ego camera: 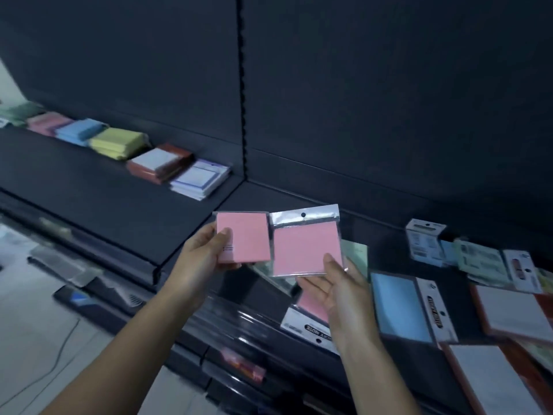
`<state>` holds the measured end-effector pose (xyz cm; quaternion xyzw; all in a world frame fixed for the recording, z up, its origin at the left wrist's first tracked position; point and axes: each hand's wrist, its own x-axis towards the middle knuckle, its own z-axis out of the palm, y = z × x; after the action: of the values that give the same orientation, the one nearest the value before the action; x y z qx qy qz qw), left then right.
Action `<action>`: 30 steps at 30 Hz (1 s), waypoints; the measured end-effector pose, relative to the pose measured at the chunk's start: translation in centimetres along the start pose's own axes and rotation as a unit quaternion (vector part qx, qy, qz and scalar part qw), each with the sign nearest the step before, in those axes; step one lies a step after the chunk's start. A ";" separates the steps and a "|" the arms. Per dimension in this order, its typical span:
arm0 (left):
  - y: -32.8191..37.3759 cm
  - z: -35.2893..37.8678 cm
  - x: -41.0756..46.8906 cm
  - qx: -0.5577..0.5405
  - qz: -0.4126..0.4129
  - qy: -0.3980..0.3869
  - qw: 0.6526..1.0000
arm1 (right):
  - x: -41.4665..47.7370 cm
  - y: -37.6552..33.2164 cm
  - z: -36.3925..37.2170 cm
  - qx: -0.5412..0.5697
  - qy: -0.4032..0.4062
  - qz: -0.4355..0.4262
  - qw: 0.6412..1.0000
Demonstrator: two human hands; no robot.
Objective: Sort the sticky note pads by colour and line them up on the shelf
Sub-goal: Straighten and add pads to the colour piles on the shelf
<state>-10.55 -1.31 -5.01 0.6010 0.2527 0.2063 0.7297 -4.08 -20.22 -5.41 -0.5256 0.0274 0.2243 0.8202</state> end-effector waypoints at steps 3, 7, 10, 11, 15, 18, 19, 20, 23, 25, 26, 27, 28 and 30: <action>0.4 -3.5 -0.2 0.008 0.019 0.035 0.999 | -0.5 1.9 3.3 -0.003 -0.019 0.011 1.000; 1.2 -8.6 -0.3 0.005 0.033 0.068 0.997 | -0.8 4.3 8.1 0.019 -0.040 0.014 0.999; 2.2 -13.5 -0.1 -0.009 0.047 0.096 0.994 | -1.0 6.8 12.9 0.032 -0.060 0.018 0.998; 2.6 -15.2 0.1 -0.010 0.049 0.101 0.994 | -1.1 7.8 14.8 0.037 -0.067 0.020 0.997; 3.8 -22.3 0.8 -0.022 0.034 0.116 0.992 | -1.9 12.3 22.4 0.032 -0.082 0.016 0.996; 4.9 -27.1 1.7 -0.018 0.033 0.116 0.993 | -2.4 15.6 27.8 0.039 -0.075 0.012 0.996; 5.3 -28.5 2.0 -0.016 0.035 0.118 0.992 | -2.5 16.4 29.3 0.045 -0.073 0.014 0.996; 5.6 -29.8 2.4 -0.017 0.034 0.122 0.992 | -2.7 17.2 30.7 0.050 -0.072 0.015 0.996; 6.5 -33.2 3.5 -0.030 0.029 0.128 0.991 | -2.7 18.9 34.0 0.055 -0.068 0.017 0.996; 7.0 -35.2 4.3 -0.029 0.028 0.130 0.991 | -2.5 19.7 36.0 0.051 -0.071 0.020 0.996; 7.2 -36.3 4.9 -0.027 0.026 0.130 0.991 | -2.1 20.2 37.1 0.046 -0.077 0.023 0.996; 7.3 -37.0 5.3 -0.024 0.021 0.130 0.991 | -1.8 20.4 37.8 0.040 -0.080 0.027 0.996; 7.5 -37.6 5.7 -0.023 0.015 0.131 0.991 | -1.5 20.6 38.5 0.032 -0.084 0.028 0.996; 7.7 -39.6 7.2 -0.023 0.005 0.138 0.990 | -0.3 21.4 40.5 0.015 -0.093 0.029 0.995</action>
<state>-29.26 35.10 -4.21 0.5509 0.3426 0.2968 0.7008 -20.54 22.51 -5.43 -0.4887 -0.0302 0.2957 0.8203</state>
